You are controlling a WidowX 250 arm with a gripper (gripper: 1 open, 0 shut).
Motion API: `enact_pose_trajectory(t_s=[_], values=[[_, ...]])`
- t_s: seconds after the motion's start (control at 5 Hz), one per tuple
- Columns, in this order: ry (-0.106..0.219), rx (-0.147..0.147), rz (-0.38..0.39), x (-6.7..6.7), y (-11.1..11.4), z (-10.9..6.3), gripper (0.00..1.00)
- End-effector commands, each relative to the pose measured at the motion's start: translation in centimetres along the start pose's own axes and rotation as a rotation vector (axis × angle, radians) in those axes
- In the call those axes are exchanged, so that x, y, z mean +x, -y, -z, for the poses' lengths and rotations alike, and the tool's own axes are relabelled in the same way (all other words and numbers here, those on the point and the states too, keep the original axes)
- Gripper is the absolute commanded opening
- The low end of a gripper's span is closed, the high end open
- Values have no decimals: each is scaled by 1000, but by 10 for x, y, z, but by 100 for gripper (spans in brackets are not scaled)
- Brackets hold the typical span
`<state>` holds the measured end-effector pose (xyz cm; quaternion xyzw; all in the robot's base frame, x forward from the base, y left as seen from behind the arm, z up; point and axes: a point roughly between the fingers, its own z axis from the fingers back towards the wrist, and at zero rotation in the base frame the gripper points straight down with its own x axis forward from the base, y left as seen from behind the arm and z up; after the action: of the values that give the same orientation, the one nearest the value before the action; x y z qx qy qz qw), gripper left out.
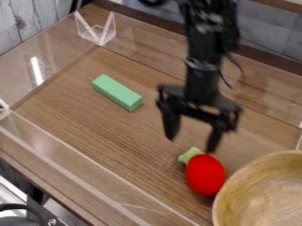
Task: Move the red fruit to the left
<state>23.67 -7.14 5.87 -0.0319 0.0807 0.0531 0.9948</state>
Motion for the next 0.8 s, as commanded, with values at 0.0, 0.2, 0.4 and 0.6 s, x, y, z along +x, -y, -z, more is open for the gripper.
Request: enact_pose_trajectory(t_s=[0.0,0.2,0.4,0.6], values=[[79,-64,-134,-13,21,0,100],[122,-104,-183,-19,29,4,100],[143,-110,-183,-14,24,15,100],[159,-109,-184,-11,21,23,100]])
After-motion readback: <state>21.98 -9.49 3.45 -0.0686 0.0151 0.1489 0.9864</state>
